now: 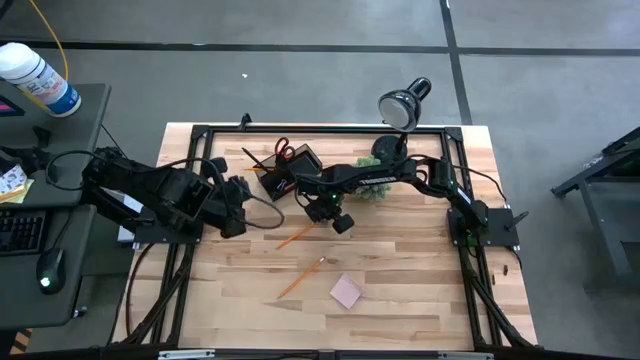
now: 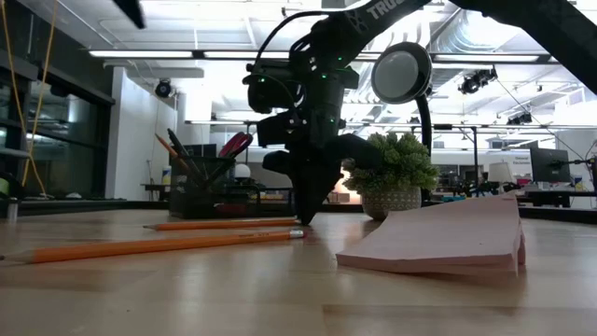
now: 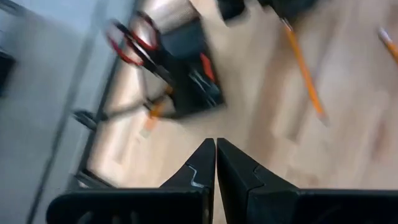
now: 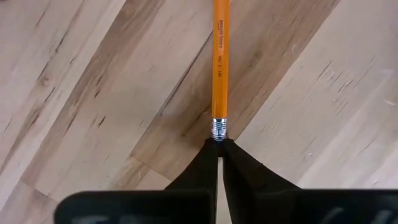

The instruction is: Pick and place office supplies into organizer

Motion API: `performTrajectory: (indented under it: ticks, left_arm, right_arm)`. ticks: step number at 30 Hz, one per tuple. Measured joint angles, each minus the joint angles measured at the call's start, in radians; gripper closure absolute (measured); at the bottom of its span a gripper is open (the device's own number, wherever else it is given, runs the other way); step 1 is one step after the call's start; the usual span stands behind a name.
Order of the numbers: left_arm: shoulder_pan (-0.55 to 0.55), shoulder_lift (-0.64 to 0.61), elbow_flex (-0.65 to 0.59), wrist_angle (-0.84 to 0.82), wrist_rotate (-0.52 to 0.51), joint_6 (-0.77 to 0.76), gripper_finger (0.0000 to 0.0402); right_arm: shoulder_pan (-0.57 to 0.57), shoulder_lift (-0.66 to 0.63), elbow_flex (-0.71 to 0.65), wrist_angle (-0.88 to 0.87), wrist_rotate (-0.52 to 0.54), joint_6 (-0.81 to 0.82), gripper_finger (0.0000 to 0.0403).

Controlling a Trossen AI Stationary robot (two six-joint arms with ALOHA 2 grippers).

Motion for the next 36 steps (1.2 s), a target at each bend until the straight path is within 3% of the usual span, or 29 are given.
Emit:
performTrajectory:
  ticks: [2,5,13,17,23,29,36]
  left_arm:
    - [-0.031,0.000,0.000,-0.025,0.059,-0.023,0.0396]
    - [-0.078,0.001,0.000,-0.025,0.060,-0.079,0.0396]
    - [-0.183,0.001,0.000,-0.025,-0.031,-0.264,0.0396]
    - [-0.265,0.001,-0.002,-0.025,-0.144,-0.362,0.0396]
    - [-0.370,0.000,-0.123,-0.010,-0.234,-0.595,0.0396]
    - [-0.423,0.001,-0.373,0.292,-0.240,-0.816,0.0396]
    - [-0.425,0.002,-0.645,0.777,-0.323,-0.869,0.0396]
  right_arm:
    - [0.000,0.000,0.000,0.000,0.000,-0.004,0.0400]
    - [0.000,-0.004,0.000,0.001,0.004,-0.004,0.0400]
    - [0.000,-0.075,-0.002,0.003,0.010,0.007,0.0403]
    - [0.000,-0.099,-0.002,0.002,0.007,0.026,0.0402]
    - [-0.004,-0.118,-0.002,0.001,-0.017,0.029,0.0401]
    - [-0.004,-0.118,-0.002,-0.019,-0.038,0.029,0.0401]
    - [-0.004,-0.125,-0.002,-0.027,-0.066,0.028,0.0401]
